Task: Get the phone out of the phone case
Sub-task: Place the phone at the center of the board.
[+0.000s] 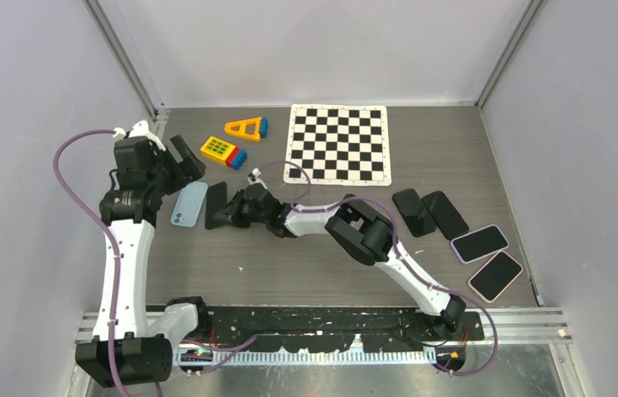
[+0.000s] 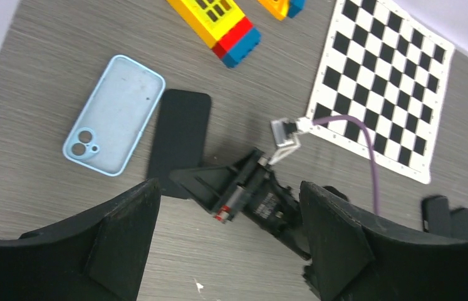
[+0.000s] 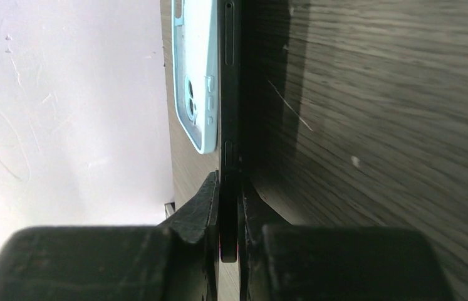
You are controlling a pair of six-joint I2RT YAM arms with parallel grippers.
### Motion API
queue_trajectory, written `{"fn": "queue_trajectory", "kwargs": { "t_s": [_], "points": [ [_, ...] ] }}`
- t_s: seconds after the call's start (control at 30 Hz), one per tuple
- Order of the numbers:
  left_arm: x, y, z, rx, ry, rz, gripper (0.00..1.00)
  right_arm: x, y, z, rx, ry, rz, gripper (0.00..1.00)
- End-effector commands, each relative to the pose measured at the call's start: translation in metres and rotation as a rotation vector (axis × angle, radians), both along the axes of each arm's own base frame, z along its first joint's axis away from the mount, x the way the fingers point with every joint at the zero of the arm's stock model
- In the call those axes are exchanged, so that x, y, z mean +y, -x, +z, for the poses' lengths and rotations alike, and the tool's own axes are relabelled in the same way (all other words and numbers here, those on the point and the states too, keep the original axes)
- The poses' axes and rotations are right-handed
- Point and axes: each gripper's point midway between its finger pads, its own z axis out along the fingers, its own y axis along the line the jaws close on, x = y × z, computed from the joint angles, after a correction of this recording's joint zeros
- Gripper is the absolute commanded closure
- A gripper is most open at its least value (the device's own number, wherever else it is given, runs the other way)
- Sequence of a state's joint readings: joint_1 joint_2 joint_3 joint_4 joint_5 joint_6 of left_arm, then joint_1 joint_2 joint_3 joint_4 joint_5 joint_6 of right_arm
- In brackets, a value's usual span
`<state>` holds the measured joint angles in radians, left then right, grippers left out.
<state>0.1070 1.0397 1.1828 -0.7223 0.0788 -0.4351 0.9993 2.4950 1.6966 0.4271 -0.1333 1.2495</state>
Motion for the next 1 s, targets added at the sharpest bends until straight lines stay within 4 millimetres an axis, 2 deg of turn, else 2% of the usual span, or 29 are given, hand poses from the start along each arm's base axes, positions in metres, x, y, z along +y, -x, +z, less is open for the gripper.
{"fn": "queue_trajectory", "kwargs": {
  "t_s": [0.0, 0.07, 0.2, 0.23, 0.27, 0.33, 0.37, 0.4, 0.43, 0.63, 0.77, 0.8, 0.83, 0.87, 0.9, 0.93, 0.97],
  "points": [
    [-0.023, 0.008, 0.02, -0.066, 0.098, -0.077, 0.16, 0.017, -0.001, -0.012, 0.016, 0.066, -0.052, 0.91],
    [-0.026, 0.01, 0.024, -0.09, 0.118, -0.078, 0.15, 0.021, -0.001, -0.015, 0.023, 0.083, -0.057, 0.85],
    [-0.02, 0.008, 0.016, -0.047, 0.111, -0.045, 0.15, 0.024, -0.001, -0.023, 0.046, 0.119, -0.054, 0.64],
    [-0.018, 0.008, 0.016, -0.04, 0.107, -0.032, 0.15, 0.023, -0.001, -0.022, 0.046, 0.125, -0.056, 0.56],
    [-0.016, 0.007, 0.015, -0.036, 0.104, -0.02, 0.15, 0.02, 0.0, -0.025, 0.057, 0.147, -0.059, 0.38],
    [-0.014, 0.006, 0.017, -0.039, 0.105, -0.008, 0.15, 0.014, -0.001, -0.025, 0.058, 0.194, -0.073, 0.21],
    [-0.014, 0.006, 0.018, -0.04, 0.103, -0.006, 0.14, 0.012, -0.001, -0.021, 0.049, 0.208, -0.069, 0.19],
    [-0.013, 0.006, 0.019, -0.041, 0.102, -0.003, 0.14, 0.004, -0.003, -0.025, 0.041, 0.263, -0.087, 0.17],
    [-0.013, 0.006, 0.02, -0.042, 0.101, -0.001, 0.14, 0.001, -0.004, -0.021, 0.032, 0.28, -0.09, 0.16],
    [0.0, 0.012, 0.037, -0.066, 0.068, 0.076, 0.16, -0.029, -0.001, -0.029, 0.011, 0.49, -0.077, 0.16],
    [0.011, 0.023, 0.065, -0.095, 0.035, 0.142, 0.16, -0.027, 0.002, -0.015, -0.044, 0.528, -0.015, 0.16],
    [0.014, 0.025, 0.071, -0.105, 0.029, 0.155, 0.16, -0.026, 0.003, -0.02, -0.071, 0.553, 0.02, 0.16],
    [0.015, 0.027, 0.077, -0.116, 0.026, 0.16, 0.16, -0.02, 0.004, -0.007, -0.089, 0.557, 0.04, 0.16],
    [0.015, 0.029, 0.082, -0.123, 0.023, 0.161, 0.16, -0.021, 0.005, -0.019, -0.109, 0.593, 0.07, 0.16],
    [0.015, 0.029, 0.086, -0.127, 0.021, 0.161, 0.16, -0.016, 0.005, -0.011, -0.132, 0.597, 0.08, 0.16],
    [0.015, 0.03, 0.088, -0.13, 0.02, 0.159, 0.16, -0.018, 0.004, -0.021, -0.154, 0.628, 0.093, 0.17],
    [0.014, 0.03, 0.089, -0.13, 0.021, 0.153, 0.16, -0.016, 0.0, -0.021, -0.178, 0.634, 0.083, 0.17]
  ]
}}
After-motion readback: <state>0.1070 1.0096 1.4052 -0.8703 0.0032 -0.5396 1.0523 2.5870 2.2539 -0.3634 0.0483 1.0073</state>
